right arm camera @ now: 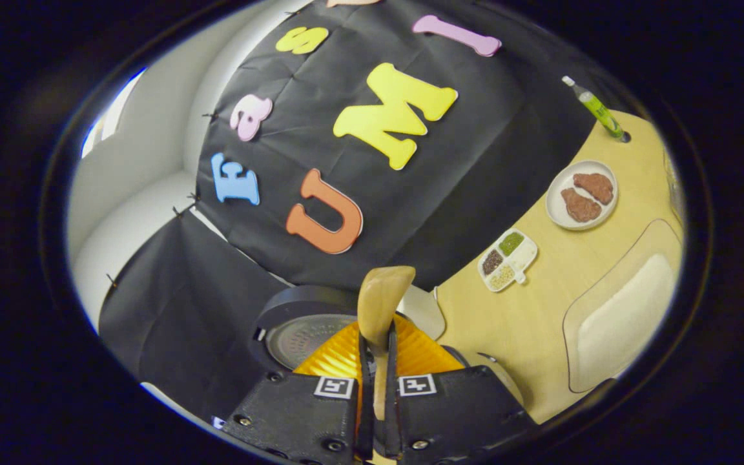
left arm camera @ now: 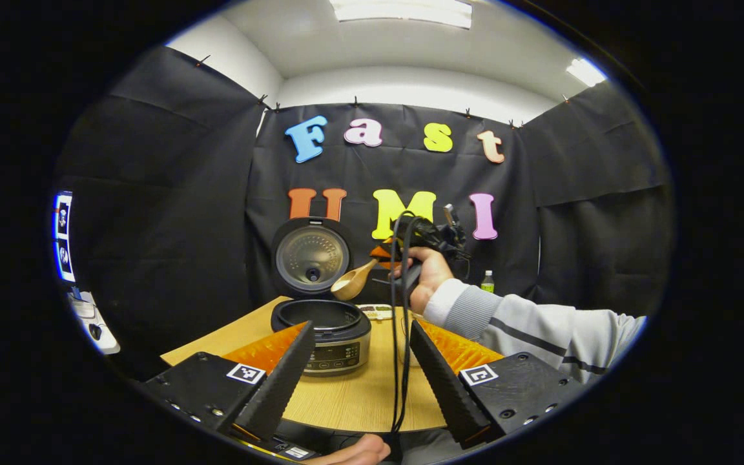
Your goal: Close the left gripper, press the button to open the rice cooker; take a wooden spoon from the chopstick holder with the right hand, scoop a spoonful of rice and pour it into the rice cooker, then put the wooden spoon back into the chopstick holder.
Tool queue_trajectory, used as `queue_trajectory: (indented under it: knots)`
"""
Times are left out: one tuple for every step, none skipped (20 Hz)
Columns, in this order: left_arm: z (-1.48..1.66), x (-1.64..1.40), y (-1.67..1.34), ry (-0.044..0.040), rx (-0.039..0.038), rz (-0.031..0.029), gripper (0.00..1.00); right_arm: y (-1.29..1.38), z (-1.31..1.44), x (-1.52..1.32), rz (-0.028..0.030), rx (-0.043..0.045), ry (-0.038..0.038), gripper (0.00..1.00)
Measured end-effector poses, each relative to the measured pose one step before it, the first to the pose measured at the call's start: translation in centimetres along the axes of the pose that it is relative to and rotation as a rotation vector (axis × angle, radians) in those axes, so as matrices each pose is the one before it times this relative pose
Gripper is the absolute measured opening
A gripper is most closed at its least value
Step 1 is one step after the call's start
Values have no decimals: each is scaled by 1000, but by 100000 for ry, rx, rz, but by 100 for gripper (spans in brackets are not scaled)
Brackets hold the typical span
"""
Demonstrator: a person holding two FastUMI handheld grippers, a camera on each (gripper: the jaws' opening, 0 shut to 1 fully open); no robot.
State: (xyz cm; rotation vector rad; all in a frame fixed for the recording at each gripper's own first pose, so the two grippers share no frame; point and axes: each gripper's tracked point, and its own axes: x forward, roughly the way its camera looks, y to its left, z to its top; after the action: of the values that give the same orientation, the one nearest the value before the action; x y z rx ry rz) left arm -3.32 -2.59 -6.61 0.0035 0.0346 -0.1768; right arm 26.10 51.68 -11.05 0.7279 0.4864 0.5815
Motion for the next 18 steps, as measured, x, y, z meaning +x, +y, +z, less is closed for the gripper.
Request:
queue_trajectory:
  knots:
    - [209, 188, -95, -210, 362, 167, 94, 416, -321, 183, -1450, -4687, 452, 12]
    - [-68, 112, -84, 286, 518, 209, 94, 441, -307, 111, -1015, -4445, 413, 9]
    - [-156, -48, -136, 29, 1125, 126, 94, 532, -237, 72, -583, -4215, -191, 12]
    - [-142, 27, -127, 57, 1109, -82, 94, 470, -239, 30, -116, -3230, -1, 12]
    - [-163, -50, -236, 537, 762, -280, 94, 424, -351, 101, 112, -2954, 609, 12]
    - [-99, 38, -156, 276, 767, -75, 94, 328, -295, 67, -8, -3391, 561, 12]
    - [26, 17, 3, -94, 797, 126, 94, 431, -444, -35, -210, -3307, 421, 12]
    - [99, 15, 36, -372, 403, 337, 94, 191, -57, 49, -805, -3154, -463, 12]
    - [150, -120, 190, -327, -108, 323, 94, 445, 23, 154, -200, -3186, -128, 12]
    - [44, -11, 174, -269, -449, 359, 94, 468, -224, -49, 351, -3962, -317, 12]
    - [-114, 27, 147, -53, -332, 246, 94, 427, -75, 57, 472, -3407, -131, 12]
    - [73, 91, 259, -278, -112, 378, 94, 327, -219, 136, 361, -3936, -113, 12]
    - [-64, -23, 205, 14, -236, 560, 94, 207, 38, -19, -344, -3217, -1335, 12]
    - [-42, 20, 229, 193, -226, 978, 94, 131, -174, 71, -83, -3114, -290, 12]
    - [-83, 156, 315, 328, 53, 1146, 94, 317, -9, 147, -278, -3766, -843, 12]
    - [-128, 9, 308, 422, 378, 1198, 94, 163, -180, -41, -300, -3922, -225, 12]
    - [-131, 108, 196, 110, 545, 1302, 94, 173, 120, 76, -409, -3116, -1012, 12]
    - [-17, -24, 163, 127, 366, 900, 95, 476, -129, -6, 481, -4120, -290, 12]
